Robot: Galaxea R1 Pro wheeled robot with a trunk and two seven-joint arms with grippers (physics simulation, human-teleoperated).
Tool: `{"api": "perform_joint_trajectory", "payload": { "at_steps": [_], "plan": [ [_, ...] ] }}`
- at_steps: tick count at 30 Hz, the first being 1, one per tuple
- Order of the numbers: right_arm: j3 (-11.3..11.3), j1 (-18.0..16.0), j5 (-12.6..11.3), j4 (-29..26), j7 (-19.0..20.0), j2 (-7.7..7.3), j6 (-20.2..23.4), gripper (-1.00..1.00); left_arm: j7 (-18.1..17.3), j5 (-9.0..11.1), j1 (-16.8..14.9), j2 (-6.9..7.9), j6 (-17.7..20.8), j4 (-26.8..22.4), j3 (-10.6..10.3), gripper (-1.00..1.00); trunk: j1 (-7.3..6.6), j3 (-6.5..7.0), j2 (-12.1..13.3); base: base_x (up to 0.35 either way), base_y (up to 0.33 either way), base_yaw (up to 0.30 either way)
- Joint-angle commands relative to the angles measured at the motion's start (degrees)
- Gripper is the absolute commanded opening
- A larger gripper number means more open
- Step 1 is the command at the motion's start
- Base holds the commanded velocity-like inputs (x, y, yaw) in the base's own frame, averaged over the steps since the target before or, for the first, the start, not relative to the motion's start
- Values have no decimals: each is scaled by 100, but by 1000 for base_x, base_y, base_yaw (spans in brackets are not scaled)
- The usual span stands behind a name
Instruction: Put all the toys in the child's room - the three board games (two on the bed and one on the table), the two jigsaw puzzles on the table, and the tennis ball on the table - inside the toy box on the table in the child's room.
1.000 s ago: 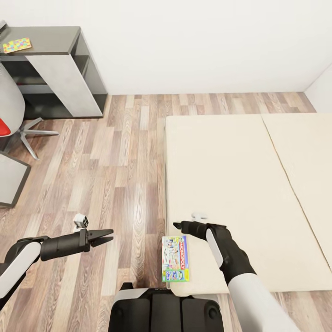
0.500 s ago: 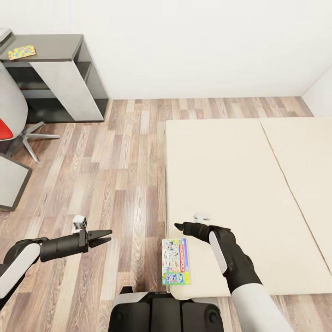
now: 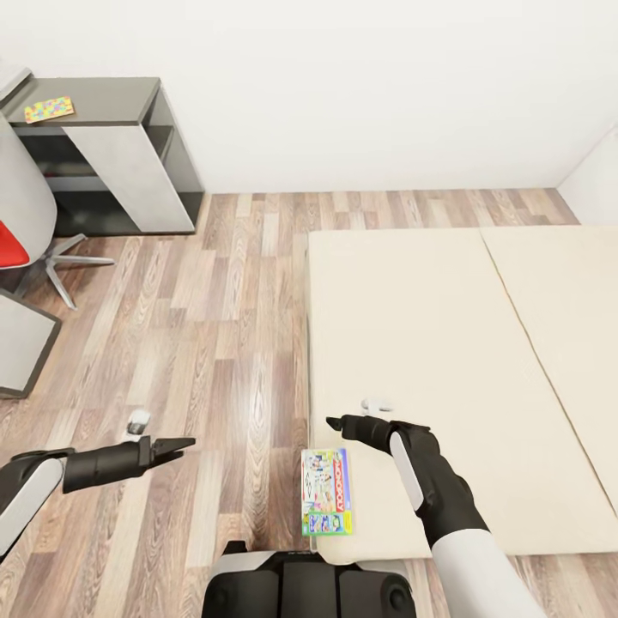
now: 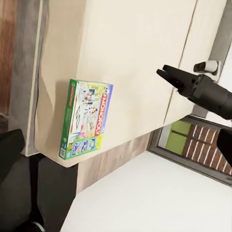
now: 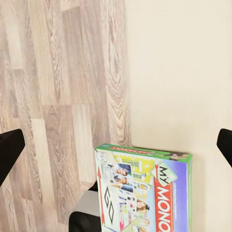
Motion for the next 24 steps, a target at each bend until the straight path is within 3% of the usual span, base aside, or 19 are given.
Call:
{"api": "perform_joint_trajectory", "payload": {
  "at_steps": [1,24],
  "plan": [
    [-16,-2,-38,-3,-2,6,34,100,-19,-42,-5,-6,-7,46,23,100,4,3,-9,0,0,0],
    [-1,-2,-34,111,-57,8,-42,100,29,-141,-24,-9,-114,127,103,100,4,221,-9,0,0,51]
  ]
}}
